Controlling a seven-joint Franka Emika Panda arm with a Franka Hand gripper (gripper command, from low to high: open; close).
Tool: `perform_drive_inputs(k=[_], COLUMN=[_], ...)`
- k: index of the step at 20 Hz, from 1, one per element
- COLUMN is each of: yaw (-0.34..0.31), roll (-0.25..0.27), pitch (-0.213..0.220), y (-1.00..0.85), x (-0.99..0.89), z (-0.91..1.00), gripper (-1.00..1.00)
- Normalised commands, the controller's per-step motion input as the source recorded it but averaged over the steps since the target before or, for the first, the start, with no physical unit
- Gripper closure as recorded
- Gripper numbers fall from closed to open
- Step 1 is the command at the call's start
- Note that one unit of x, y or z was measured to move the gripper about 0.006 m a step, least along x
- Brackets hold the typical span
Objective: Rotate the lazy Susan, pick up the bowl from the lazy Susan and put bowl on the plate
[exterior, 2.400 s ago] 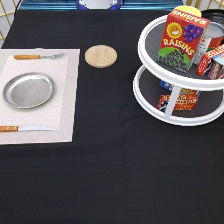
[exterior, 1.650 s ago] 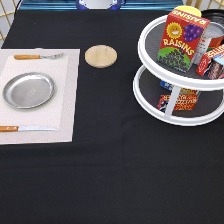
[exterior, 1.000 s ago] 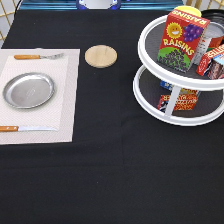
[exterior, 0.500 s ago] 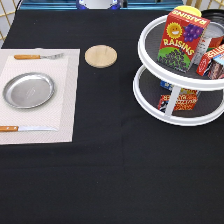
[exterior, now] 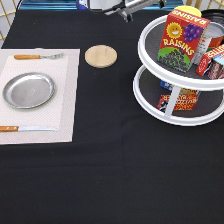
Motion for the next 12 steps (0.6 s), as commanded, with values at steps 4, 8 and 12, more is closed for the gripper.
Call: perform_drive_inputs(k=[4, 8, 12], yaw=[-0.093, -0.059, -0.052], roll=[0.090, 0.162, 0.171], pitch=[0.000, 0.007, 0.013], y=[0.01, 0.02, 0.05], x=[-0.02, -0.05, -0.02], z=[-0.24, -0.42, -0.39], gripper=[-1.00, -1.00, -1.00])
